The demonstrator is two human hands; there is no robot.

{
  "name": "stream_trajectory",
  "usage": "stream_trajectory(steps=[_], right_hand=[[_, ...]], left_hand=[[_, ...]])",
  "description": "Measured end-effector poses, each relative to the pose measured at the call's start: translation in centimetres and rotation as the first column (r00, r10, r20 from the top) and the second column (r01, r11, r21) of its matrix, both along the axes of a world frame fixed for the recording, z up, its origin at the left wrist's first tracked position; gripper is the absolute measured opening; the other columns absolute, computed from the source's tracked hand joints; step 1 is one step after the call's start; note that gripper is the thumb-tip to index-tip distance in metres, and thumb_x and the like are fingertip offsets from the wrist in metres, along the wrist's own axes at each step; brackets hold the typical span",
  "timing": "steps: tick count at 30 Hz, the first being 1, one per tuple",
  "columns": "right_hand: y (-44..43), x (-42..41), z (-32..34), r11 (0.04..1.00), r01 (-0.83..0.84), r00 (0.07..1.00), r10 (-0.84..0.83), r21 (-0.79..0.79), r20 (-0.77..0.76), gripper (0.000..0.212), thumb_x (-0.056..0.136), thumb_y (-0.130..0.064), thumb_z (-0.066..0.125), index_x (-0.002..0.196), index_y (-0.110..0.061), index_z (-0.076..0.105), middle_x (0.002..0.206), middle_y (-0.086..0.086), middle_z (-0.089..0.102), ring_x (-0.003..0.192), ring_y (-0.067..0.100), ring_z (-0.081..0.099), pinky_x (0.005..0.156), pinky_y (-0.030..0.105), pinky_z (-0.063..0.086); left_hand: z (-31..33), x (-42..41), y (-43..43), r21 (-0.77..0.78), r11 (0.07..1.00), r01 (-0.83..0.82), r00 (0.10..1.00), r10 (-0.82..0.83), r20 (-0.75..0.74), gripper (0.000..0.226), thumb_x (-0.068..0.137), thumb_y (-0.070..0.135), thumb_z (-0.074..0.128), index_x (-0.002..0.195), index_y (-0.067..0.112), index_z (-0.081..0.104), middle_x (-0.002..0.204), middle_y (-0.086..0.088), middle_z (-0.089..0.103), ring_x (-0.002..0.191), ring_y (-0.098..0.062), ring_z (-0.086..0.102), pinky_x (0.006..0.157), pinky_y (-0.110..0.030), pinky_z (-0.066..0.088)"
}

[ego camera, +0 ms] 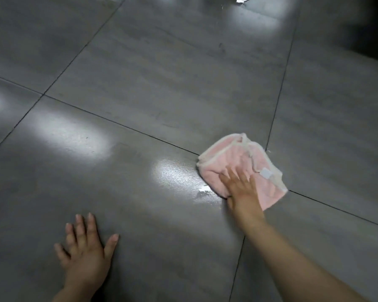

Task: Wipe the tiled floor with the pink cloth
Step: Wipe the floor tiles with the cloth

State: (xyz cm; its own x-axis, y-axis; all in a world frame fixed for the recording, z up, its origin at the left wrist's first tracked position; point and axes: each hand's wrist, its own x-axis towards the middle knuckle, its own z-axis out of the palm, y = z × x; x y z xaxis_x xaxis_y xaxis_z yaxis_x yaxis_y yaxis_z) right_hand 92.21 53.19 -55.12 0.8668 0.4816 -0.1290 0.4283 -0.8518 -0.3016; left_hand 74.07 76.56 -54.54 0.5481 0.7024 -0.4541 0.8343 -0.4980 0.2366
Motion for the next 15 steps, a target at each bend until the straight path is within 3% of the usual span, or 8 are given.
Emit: stream_trajectory(steps=[2,4,6,9,10,12,13,15], right_hand=[[1.3,-5.8,-1.2,0.969,-0.239,0.967,0.244,-0.065,0.075,0.061,0.06,-0.022,0.03,0.117,-0.024,0.05,0.114,-0.002,0.069,0.118,0.026,0.044,0.1,0.042,0.03],[2.0,-9.7,-1.1,0.861,-0.499,0.856,0.508,-0.099,0.097,0.055,0.064,-0.03,0.029,0.111,-0.039,0.057,0.114,-0.018,0.066,0.115,0.012,0.052,0.1,0.042,0.037],[-0.7,-9.1,-0.7,0.834,-0.542,0.833,0.549,-0.102,0.069,0.054,0.066,-0.03,0.03,0.111,-0.039,0.057,0.115,-0.017,0.066,0.114,0.01,0.056,0.106,0.041,0.03],[-11.1,-6.2,-0.6,0.972,-0.178,0.981,0.187,-0.154,0.044,0.065,0.061,-0.02,0.033,0.125,-0.029,0.04,0.125,-0.001,0.061,0.134,0.022,0.033,0.108,0.033,0.012],[-15.2,-5.8,-0.5,0.989,-0.002,0.998,0.012,-0.149,0.064,0.069,0.06,-0.019,0.032,0.129,-0.028,0.036,0.13,0.005,0.056,0.135,0.028,0.034,0.109,0.034,0.016],[-20.8,-6.0,0.5,0.953,0.267,0.964,-0.267,-0.145,0.022,0.069,0.061,-0.018,0.029,0.127,-0.013,0.046,0.124,0.023,0.057,0.113,0.051,0.051,0.1,0.055,0.037],[-21.6,-6.3,0.7,0.92,0.364,0.928,-0.371,-0.144,-0.029,0.067,0.062,-0.018,0.027,0.12,-0.001,0.054,0.118,0.03,0.059,0.103,0.058,0.054,0.088,0.066,0.041],[-20.0,-6.8,0.5,0.862,0.488,0.863,-0.5,-0.137,-0.07,0.066,0.062,-0.015,0.024,0.111,0.01,0.06,0.111,0.034,0.061,0.099,0.059,0.055,0.08,0.071,0.041]], left_hand=[[0.2,0.5,-0.9,0.06,0.998,0.013,0.998,-0.016,0.054,0.098,0.058,0.065,0.014,0.141,0.013,0.023,0.153,-0.014,0.013,0.143,-0.03,0.005,0.114,-0.048,-0.002],[0.6,1.7,-2.7,0.098,0.991,0.09,0.988,-0.101,0.12,0.085,0.067,0.055,0.021,0.139,0.011,0.029,0.152,-0.017,0.018,0.142,-0.032,0.011,0.114,-0.041,-0.006],[1.1,3.5,-5.2,0.083,0.981,0.174,0.964,-0.187,0.188,0.077,0.074,0.053,0.023,0.138,0.01,0.03,0.151,-0.017,0.019,0.142,-0.031,0.012,0.112,-0.029,-0.012],[2.0,5.2,-8.7,-0.027,0.944,0.329,0.931,-0.319,0.178,0.078,0.077,0.059,0.021,0.141,0.015,0.023,0.154,-0.01,0.013,0.143,-0.025,0.006,0.115,-0.04,0.0],[2.0,5.4,-9.7,-0.061,0.923,0.379,0.918,-0.366,0.153,0.092,0.067,0.07,0.008,0.142,0.018,0.019,0.154,-0.007,0.011,0.144,-0.023,0.005,0.115,-0.042,0.002],[1.9,5.4,-11.0,-0.086,0.893,0.442,0.897,-0.441,0.038,0.119,0.045,0.085,-0.013,0.143,0.023,0.011,0.155,-0.004,0.005,0.144,-0.022,-0.001,0.115,-0.043,0.001],[1.9,5.5,-11.5,-0.09,0.882,0.462,0.885,-0.465,-0.021,0.116,0.047,0.087,-0.013,0.143,0.025,0.007,0.156,-0.004,0.0,0.144,-0.022,-0.005,0.115,-0.044,-0.001],[1.8,5.6,-12.2,-0.083,0.874,0.478,0.868,-0.485,-0.11,0.08,0.079,0.071,0.013,0.143,0.025,-0.004,0.155,-0.006,-0.011,0.143,-0.024,-0.012,0.115,-0.046,-0.002]])
